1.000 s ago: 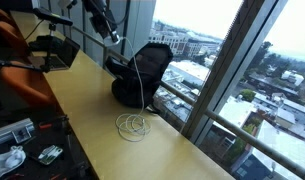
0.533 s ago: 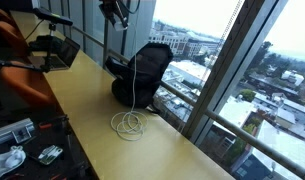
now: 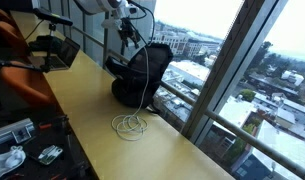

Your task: Put the white cable in the black bag then lay the bag down.

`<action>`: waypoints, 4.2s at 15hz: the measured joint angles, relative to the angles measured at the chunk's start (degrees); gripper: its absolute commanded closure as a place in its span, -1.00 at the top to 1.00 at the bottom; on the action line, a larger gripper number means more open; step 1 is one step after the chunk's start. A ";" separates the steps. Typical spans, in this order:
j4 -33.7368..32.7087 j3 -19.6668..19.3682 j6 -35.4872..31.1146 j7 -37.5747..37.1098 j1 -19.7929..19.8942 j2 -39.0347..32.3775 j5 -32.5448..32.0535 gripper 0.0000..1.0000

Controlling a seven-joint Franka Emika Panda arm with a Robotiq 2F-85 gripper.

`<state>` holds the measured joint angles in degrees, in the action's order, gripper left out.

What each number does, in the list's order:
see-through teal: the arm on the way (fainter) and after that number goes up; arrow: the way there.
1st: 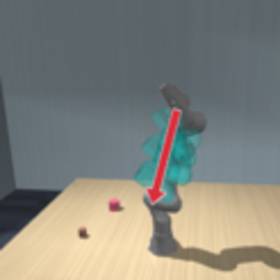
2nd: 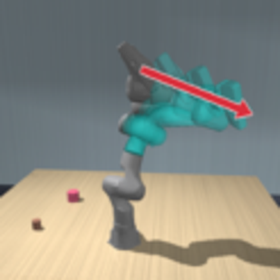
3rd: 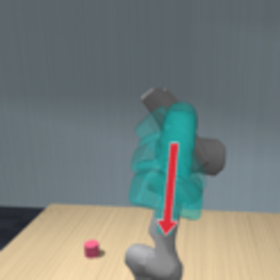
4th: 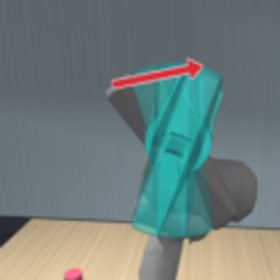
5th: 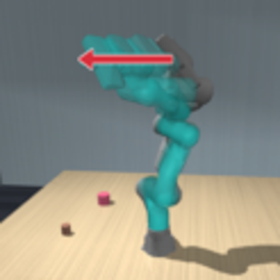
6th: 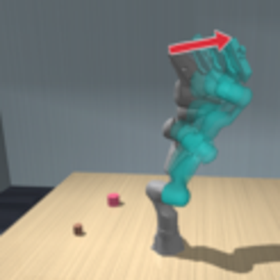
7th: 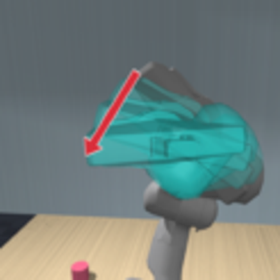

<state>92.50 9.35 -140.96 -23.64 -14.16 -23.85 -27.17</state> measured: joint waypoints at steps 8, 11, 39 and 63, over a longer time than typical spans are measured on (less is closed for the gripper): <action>-17.28 -3.84 3.35 8.36 -2.20 -12.20 5.96 1.00; -17.18 -4.30 6.10 8.45 -2.85 -10.50 6.61 1.00; 40.90 -11.43 -24.03 9.33 4.94 -0.39 2.51 1.00; 21.93 -10.39 -24.10 29.04 11.78 -16.88 11.87 -0.96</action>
<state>114.43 -1.04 -165.06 5.40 -2.39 -40.73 -15.29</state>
